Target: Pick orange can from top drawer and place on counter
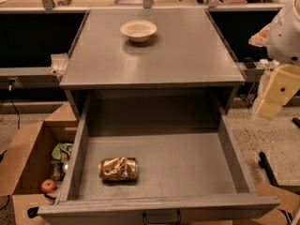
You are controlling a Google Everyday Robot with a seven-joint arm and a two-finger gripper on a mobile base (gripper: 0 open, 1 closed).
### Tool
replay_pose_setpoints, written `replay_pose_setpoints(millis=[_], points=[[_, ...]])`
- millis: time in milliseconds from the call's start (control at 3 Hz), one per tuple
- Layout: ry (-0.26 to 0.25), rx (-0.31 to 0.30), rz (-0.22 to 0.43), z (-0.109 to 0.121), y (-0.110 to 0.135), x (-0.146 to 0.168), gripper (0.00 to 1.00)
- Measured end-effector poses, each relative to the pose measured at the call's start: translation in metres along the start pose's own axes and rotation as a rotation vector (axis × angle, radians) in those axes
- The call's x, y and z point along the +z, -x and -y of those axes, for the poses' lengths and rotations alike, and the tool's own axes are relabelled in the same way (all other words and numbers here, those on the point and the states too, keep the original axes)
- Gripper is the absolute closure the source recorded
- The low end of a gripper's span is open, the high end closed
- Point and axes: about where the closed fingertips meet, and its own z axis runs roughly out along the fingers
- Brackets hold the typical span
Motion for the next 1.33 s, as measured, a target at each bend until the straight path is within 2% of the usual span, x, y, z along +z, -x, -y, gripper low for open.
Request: replay_pose_setpoints(millis=[333,667,1000,1333], points=[[0.000,0.000,0.000,0.000,0.000,0.000,0.00],[0.031,-0.033,0.031,0.000,0.018,0.028,0.00],[0.109,-0.079,0.095,-0.012,0.052,0.077,0.00],[0.197,-0.133,0.140,-0.038,0.090,0.128,0.00]])
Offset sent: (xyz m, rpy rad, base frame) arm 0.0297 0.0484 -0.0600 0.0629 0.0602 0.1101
